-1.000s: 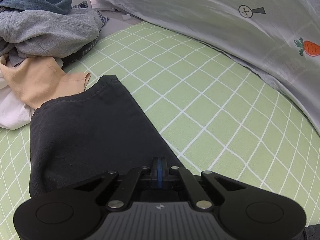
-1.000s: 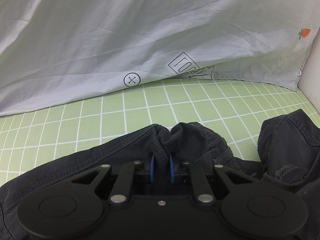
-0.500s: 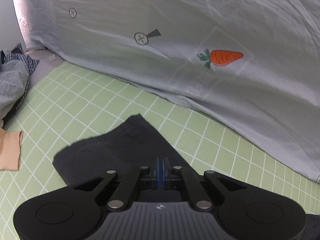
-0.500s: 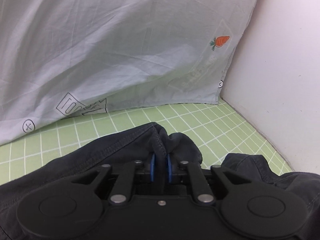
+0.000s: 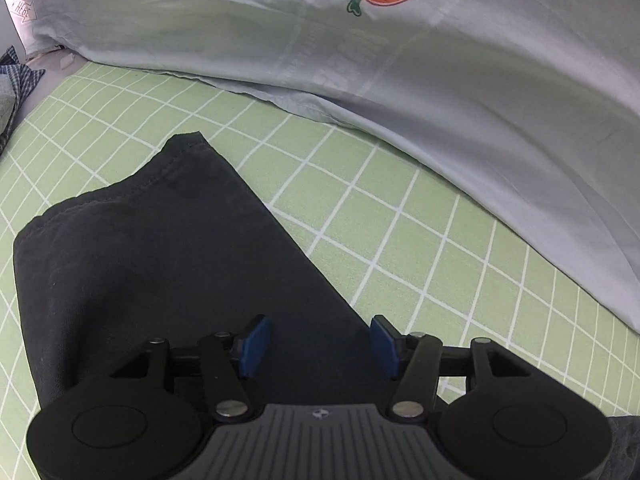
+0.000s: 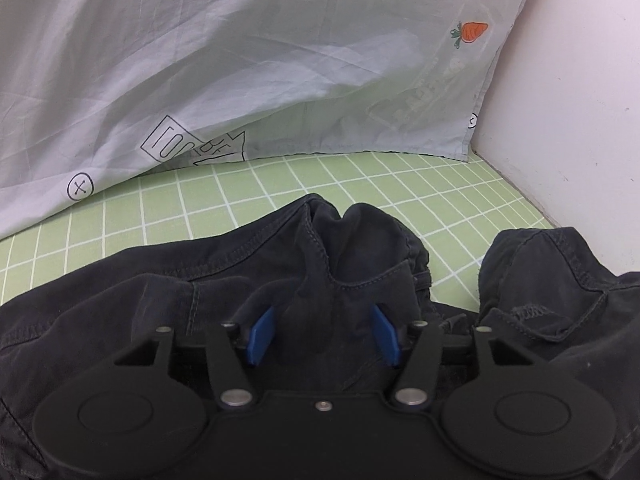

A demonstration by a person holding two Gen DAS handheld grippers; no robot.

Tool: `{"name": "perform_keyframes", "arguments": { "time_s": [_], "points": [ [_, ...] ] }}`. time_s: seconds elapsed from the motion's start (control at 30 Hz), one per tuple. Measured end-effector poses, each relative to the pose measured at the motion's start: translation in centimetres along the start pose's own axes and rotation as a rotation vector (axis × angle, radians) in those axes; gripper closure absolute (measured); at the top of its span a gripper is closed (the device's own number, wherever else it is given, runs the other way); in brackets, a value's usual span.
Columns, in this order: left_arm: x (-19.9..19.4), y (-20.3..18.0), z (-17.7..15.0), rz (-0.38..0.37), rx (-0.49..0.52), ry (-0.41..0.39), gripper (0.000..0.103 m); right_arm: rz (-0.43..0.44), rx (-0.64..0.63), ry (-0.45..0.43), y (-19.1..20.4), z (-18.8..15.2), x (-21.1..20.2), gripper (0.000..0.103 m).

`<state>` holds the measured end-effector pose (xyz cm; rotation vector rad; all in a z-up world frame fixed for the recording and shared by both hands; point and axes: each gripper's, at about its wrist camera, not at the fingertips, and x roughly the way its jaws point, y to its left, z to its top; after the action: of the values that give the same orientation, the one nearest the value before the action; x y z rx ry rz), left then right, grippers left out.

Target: Fold clothes

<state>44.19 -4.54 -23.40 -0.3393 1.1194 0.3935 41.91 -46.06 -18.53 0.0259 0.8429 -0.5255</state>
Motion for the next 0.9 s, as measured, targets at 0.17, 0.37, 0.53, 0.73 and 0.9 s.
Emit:
{"name": "perform_keyframes", "arguments": {
  "time_s": [0.17, 0.37, 0.53, 0.73, 0.9],
  "points": [
    [0.4, -0.7, 0.2, 0.051, 0.038, -0.02, 0.038, -0.012, -0.017, 0.005, 0.3, 0.0, 0.3, 0.046],
    [0.3, -0.5, -0.4, 0.056, 0.044, -0.062, 0.044, -0.013, -0.014, 0.0, 0.3, -0.2, 0.3, 0.045],
    [0.0, 0.4, -0.3, 0.023, -0.005, -0.086, 0.084, -0.013, -0.012, -0.004, 0.3, -0.4, 0.4, 0.045],
    [-0.5, 1.3, -0.1, -0.007, -0.064, -0.087, 0.098, 0.002, 0.006, -0.008, -0.1, -0.4, 0.4, 0.045],
    [-3.8, 0.6, 0.8, -0.05, -0.022, -0.19, 0.101, 0.016, 0.024, -0.011, -0.4, -0.3, 0.4, 0.045]
  ]
}}
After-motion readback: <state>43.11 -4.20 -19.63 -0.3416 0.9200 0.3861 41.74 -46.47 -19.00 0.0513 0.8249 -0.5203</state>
